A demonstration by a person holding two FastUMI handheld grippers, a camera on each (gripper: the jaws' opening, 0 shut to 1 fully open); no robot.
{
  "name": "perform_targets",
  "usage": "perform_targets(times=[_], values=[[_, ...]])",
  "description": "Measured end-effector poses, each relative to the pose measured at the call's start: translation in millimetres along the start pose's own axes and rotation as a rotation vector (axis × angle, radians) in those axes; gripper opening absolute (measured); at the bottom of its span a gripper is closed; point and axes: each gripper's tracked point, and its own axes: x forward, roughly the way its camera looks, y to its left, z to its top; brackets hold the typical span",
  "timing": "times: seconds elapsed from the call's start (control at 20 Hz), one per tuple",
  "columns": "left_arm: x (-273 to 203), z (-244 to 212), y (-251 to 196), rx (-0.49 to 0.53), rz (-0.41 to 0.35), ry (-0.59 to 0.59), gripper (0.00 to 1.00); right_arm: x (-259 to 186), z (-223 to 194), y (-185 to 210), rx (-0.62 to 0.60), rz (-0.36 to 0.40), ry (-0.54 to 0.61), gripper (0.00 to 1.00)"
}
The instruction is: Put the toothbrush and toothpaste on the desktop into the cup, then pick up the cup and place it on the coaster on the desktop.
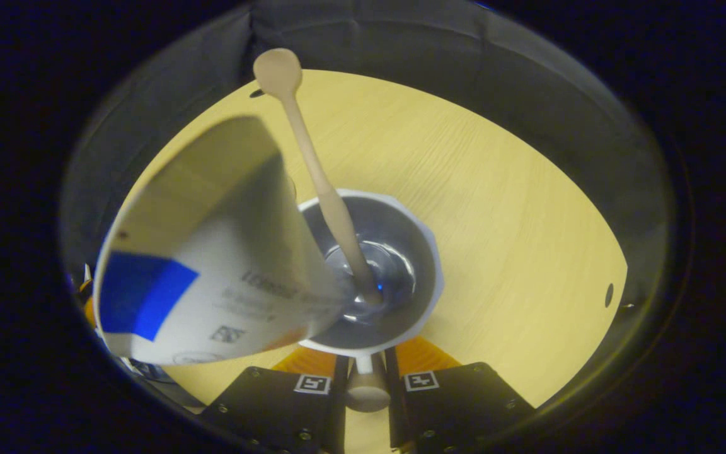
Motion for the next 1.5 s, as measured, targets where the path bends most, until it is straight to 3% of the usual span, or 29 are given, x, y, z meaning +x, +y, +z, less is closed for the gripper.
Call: perform_targets(times=[0.05,0.1,0.55,0.6,0.65,1.15,1.25,1.3,1.5], values=[[1,0,-1,0.000,-0.001,0.000,0.92,-1,1,0,-0.003,-0.003,-0.002,0.22],[3,1,-3,0.003,-0.002,0.001,0.92,-1,2,0,-0.001,-0.008,-0.017,0.26],[-1,-11,-3,0.019,0.000,0.003,0.94,-7,30,29,0.067,0.024,-0.119,0.25],[-2,-11,-4,0.019,0.002,0.002,0.94,-6,34,32,0.058,0.022,-0.127,0.29],[-1,-14,-2,0.014,0.000,-0.001,0.94,-6,38,37,0.048,0.027,-0.130,0.25],[-11,-5,-1,-0.013,0.001,-0.025,0.92,-10,86,87,0.012,0.066,-0.144,0.25],[-18,-5,-1,-0.010,0.000,-0.029,0.94,-10,90,93,0.002,0.067,-0.127,0.20],[-18,-4,-1,-0.007,0.000,-0.030,0.92,-5,90,95,-0.004,0.067,-0.118,0.25],[-9,-2,-1,-0.005,0.005,-0.026,0.92,8,86,100,-0.030,0.050,-0.084,0.25]])
